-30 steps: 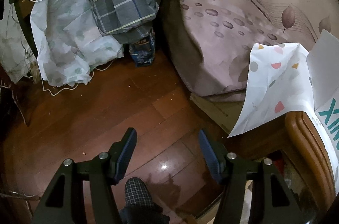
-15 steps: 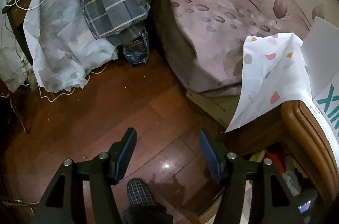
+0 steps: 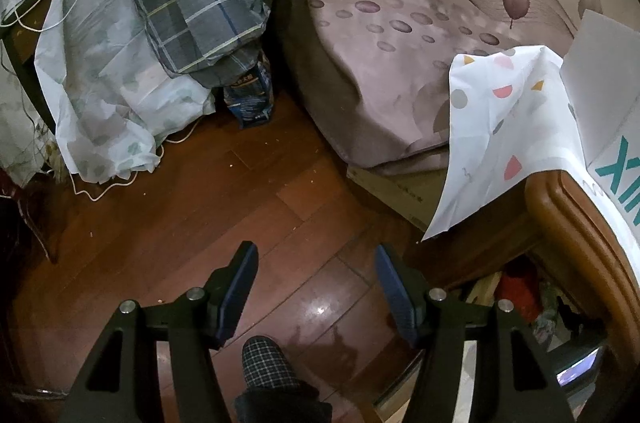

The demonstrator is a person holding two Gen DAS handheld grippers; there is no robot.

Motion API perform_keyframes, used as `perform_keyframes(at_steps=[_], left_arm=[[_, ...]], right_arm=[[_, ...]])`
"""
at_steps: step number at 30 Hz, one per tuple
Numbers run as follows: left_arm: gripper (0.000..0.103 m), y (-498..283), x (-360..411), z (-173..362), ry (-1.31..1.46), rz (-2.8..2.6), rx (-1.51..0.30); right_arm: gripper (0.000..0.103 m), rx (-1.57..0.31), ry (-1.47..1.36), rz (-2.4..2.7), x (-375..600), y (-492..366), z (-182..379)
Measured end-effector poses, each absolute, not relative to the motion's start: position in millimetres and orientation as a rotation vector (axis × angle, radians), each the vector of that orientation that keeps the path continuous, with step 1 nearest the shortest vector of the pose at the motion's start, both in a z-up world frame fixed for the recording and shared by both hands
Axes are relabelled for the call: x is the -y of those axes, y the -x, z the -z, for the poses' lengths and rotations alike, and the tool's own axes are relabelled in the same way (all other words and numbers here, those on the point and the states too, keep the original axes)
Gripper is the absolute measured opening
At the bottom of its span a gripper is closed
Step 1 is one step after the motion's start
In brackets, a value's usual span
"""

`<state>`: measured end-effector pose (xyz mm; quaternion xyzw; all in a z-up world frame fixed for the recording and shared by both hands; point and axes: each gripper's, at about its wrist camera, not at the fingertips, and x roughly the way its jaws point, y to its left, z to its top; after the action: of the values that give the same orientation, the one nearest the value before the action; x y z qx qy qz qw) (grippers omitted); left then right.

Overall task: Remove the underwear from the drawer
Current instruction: 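Grasp the grey patterned sock with the right gripper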

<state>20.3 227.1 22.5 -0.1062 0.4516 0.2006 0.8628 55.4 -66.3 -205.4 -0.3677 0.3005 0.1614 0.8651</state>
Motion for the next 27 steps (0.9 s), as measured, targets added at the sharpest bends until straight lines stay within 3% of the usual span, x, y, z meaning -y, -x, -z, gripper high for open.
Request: perform_keyframes(at_steps=[6,17,27], left_arm=[[0.063,-21.6,-224.8,-20.7,0.214,-0.420,-0.952],[0.063,-24.0,-214.8,-9.7,0.177,-0.422,-0.982],[0.063,-29.8,-191.5,-1.2,0.124,-0.366,-1.012]], right_arm=[[0.029,-0.681,0.768,-0.358,65.8,-58.8,205.5],[0.022,-0.903,0.876,-0.454,73.0,-49.3,192.1],[0.018,-1.132,0.743,-0.518,90.7,-29.5,154.7]])
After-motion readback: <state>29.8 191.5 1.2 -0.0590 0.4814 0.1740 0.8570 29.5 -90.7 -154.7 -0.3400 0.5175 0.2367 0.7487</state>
